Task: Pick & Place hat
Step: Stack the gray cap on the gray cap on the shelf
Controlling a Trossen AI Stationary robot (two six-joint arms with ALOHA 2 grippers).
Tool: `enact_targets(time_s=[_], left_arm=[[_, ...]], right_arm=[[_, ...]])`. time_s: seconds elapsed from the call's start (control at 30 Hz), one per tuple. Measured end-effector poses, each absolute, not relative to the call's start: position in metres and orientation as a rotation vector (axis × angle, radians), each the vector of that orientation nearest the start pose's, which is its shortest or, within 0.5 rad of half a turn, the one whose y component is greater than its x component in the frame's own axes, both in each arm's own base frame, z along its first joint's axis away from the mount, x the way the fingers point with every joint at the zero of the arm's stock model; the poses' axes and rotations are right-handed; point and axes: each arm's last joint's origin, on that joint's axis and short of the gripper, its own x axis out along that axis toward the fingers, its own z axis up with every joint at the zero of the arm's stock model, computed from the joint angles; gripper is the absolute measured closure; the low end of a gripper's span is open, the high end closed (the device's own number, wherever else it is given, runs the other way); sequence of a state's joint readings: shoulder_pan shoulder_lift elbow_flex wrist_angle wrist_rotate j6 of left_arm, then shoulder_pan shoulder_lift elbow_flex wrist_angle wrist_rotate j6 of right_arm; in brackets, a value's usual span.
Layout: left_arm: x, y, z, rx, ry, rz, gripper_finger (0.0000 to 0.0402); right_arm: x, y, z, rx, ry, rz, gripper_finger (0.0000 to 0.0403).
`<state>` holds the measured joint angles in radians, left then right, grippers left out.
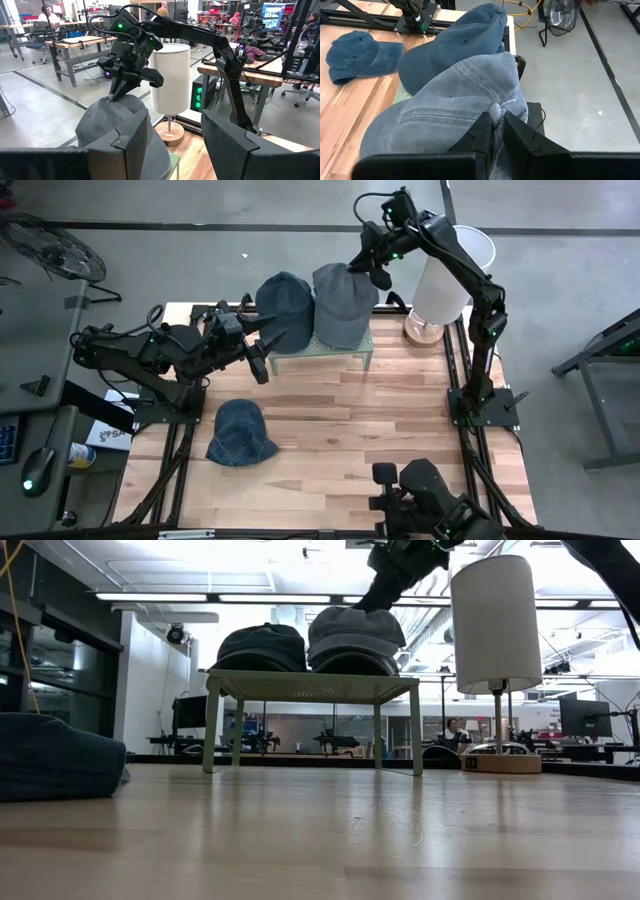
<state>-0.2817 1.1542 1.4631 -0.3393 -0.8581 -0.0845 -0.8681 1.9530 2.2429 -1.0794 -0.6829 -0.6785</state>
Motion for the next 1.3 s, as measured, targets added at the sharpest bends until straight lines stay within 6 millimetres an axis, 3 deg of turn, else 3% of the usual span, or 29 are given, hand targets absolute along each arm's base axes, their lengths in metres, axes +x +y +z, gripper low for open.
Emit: enact_targets(time_s=[0.3, 0.8, 0.97, 1.3], left_arm=[[0.213, -0.039, 0.474, -0.066, 0.001, 0.576, 0.0223], [0.213, -0.039, 0.474, -0.066, 0.002, 0.561, 0.0223], [0.213, -0.039, 0.474, -0.066, 0.003, 0.547, 0.0223], [0.213, -0.04, 0.474, -0.065, 0.006, 0.544, 0.0223]], right_arm=[[0.29, -0.293, 0.392, -0.077, 0.659, 0.034, 0.0375], [0.296, -0.286, 0.394, -0.087, 0.678, 0.004, 0.0357], [0.301, -0.281, 0.395, -0.096, 0.685, 0.003, 0.0321], [0.3, -0.276, 0.405, -0.053, 0.657, -0.042, 0.0211]])
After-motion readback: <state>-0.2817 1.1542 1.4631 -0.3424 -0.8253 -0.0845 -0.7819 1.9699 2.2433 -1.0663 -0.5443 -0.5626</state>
